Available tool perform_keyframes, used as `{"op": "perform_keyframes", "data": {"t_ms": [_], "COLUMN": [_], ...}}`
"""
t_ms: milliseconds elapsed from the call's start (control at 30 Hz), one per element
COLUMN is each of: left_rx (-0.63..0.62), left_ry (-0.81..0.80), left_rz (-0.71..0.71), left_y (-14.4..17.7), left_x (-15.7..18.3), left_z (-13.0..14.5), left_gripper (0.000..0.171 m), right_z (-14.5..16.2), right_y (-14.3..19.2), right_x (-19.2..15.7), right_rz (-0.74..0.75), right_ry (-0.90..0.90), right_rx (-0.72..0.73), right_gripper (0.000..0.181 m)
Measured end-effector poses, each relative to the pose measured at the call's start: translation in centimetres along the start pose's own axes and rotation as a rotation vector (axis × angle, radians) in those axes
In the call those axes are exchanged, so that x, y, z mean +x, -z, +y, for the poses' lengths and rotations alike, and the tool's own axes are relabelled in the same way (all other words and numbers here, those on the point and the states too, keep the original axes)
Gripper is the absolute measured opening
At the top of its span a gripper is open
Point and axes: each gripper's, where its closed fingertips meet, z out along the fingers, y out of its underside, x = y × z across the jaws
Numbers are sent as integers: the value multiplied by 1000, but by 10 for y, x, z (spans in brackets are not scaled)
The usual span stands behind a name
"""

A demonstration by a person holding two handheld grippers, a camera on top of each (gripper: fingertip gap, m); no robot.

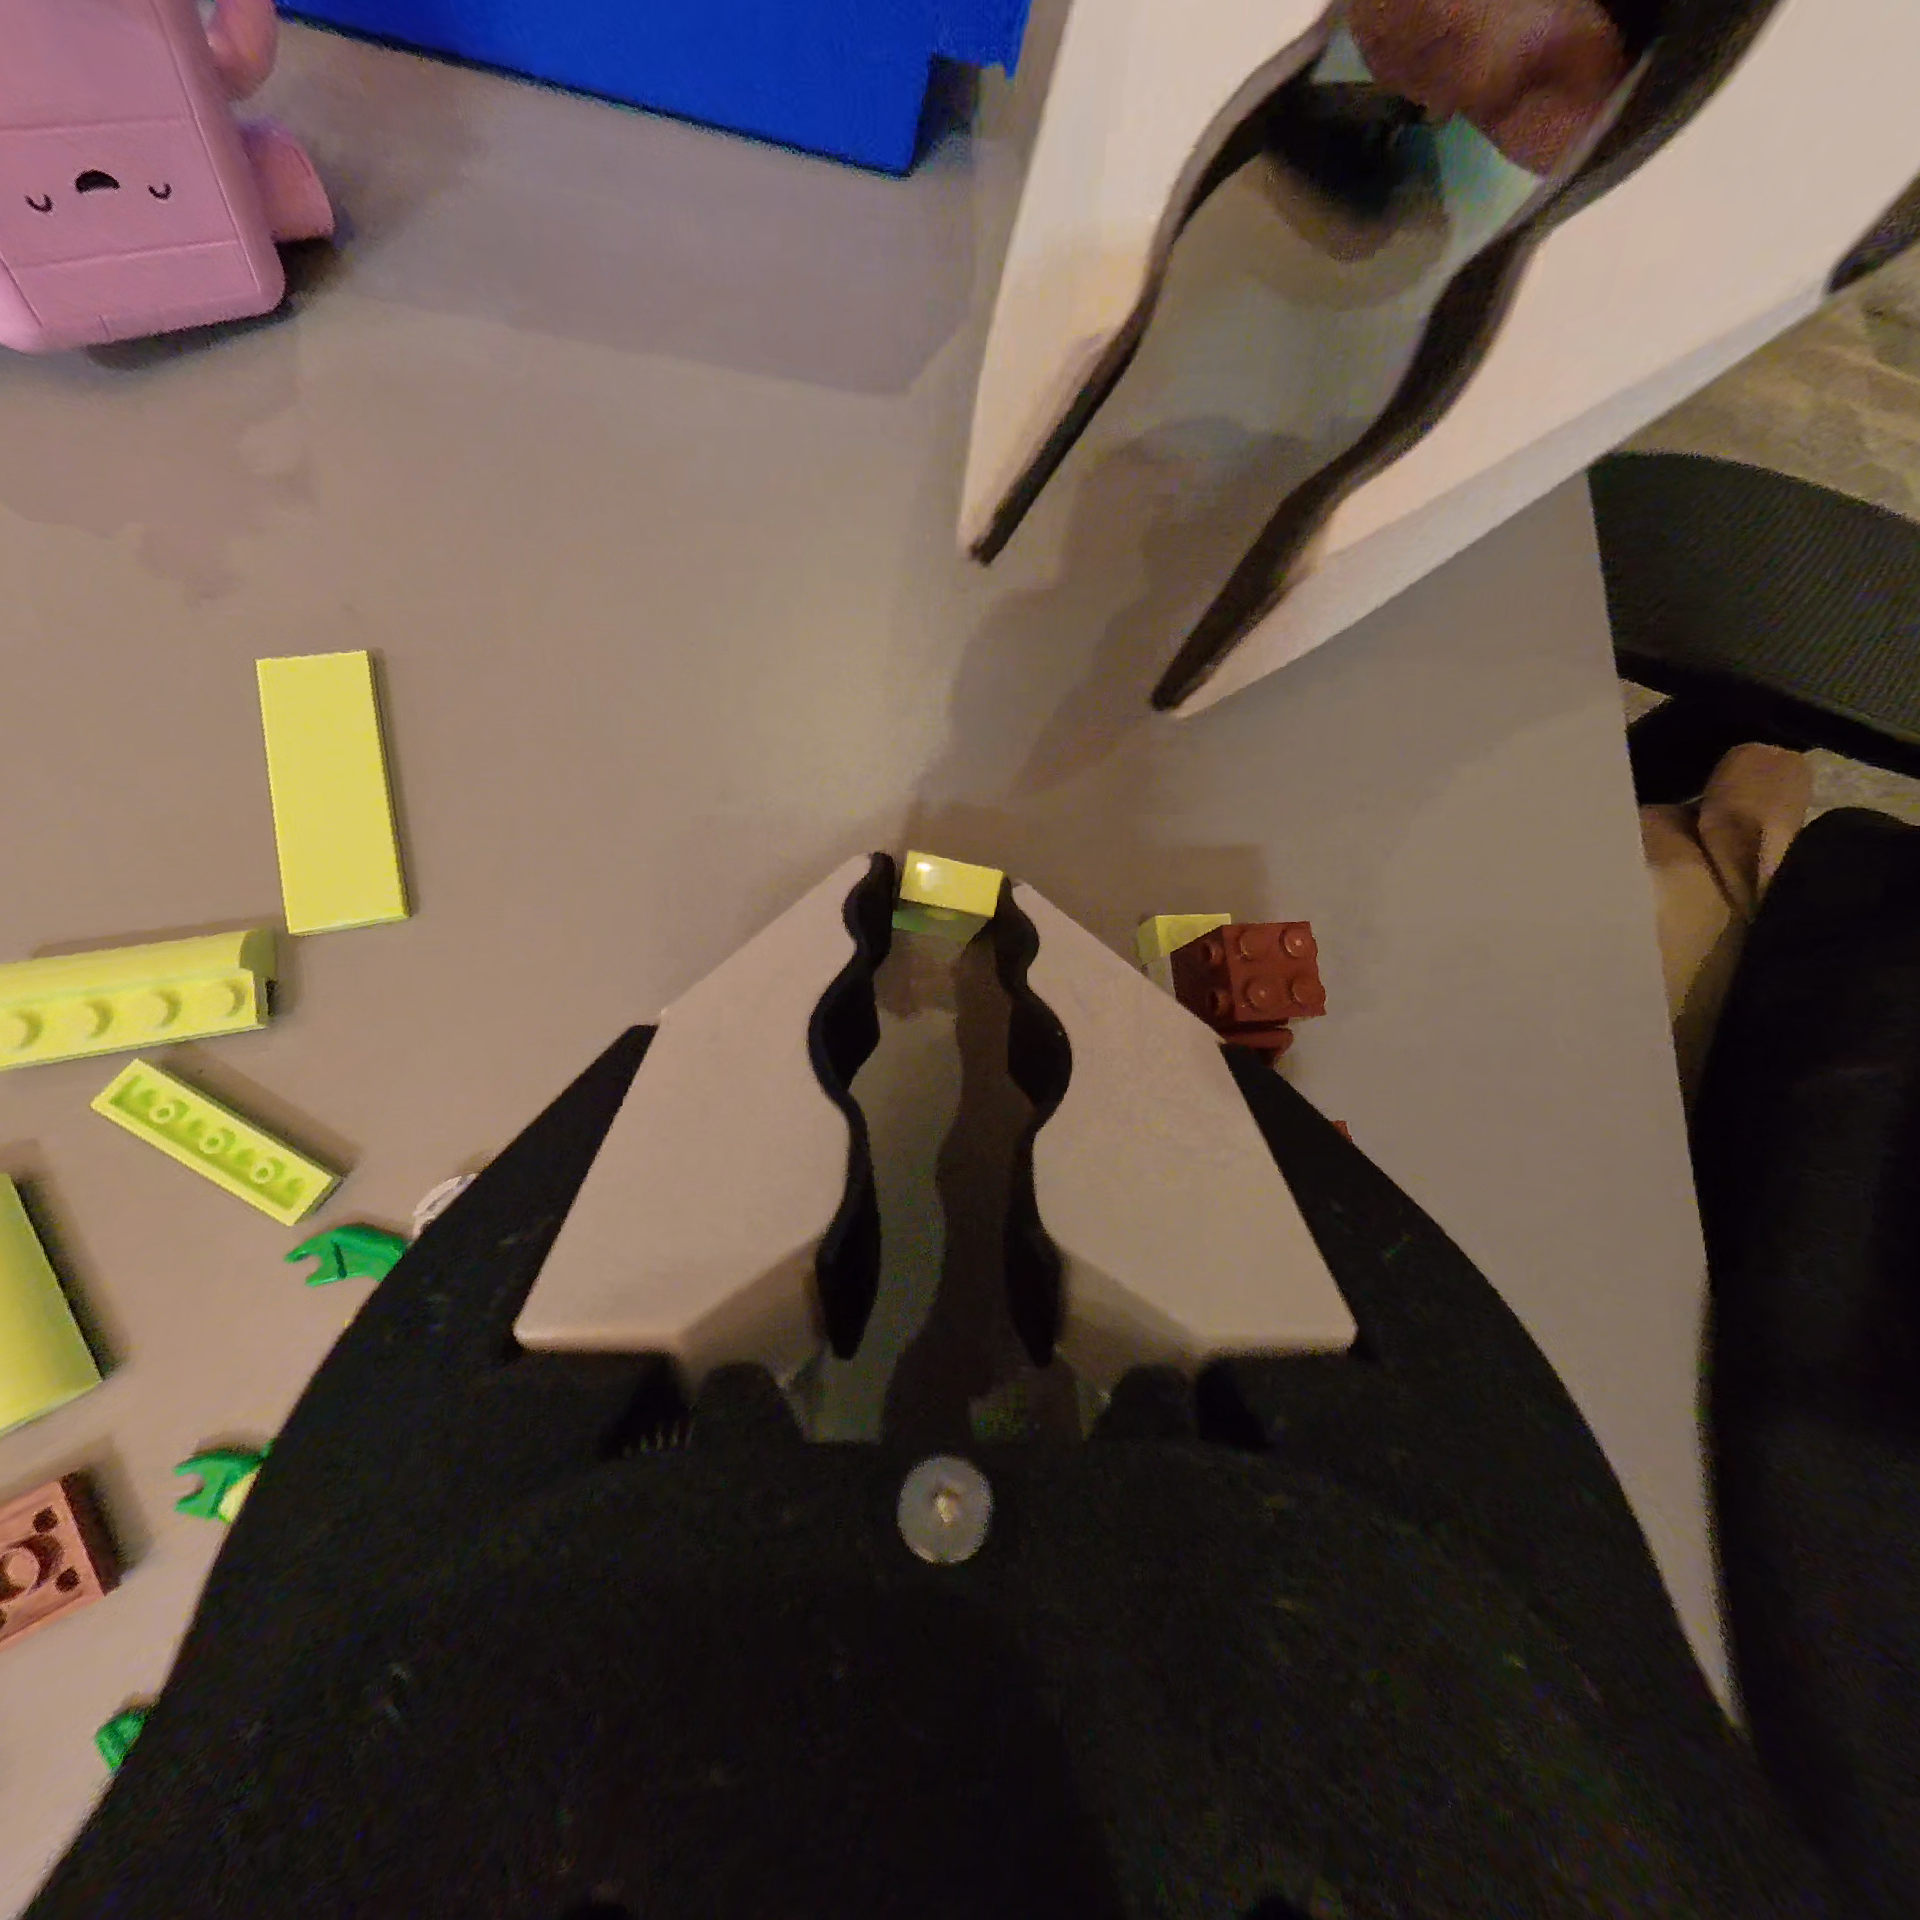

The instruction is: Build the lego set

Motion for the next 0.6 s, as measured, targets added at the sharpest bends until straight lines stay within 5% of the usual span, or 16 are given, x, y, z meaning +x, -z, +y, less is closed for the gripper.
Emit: {"op": "perform_keyframes", "data": {"t_ms": [200, 433, 600], "left_rx": [104, 420, 426], "left_ry": [66, 285, 236], "left_rz": [135, 757, 981], "left_y": [13, 84, 119], "left_x": [10, 60, 89], "left_z": [-10, -39, -41], "left_gripper": [15, 13, 13], "right_z": [-17, -52, -84], "right_y": [9, 24, 38], "right_x": [-6, -46, -71], "right_rz": [89, 107, 149], "right_ry": [91, 470, 753], "right_rx": [115, 180, 323], "right_gripper": [32, 48, 36]}}
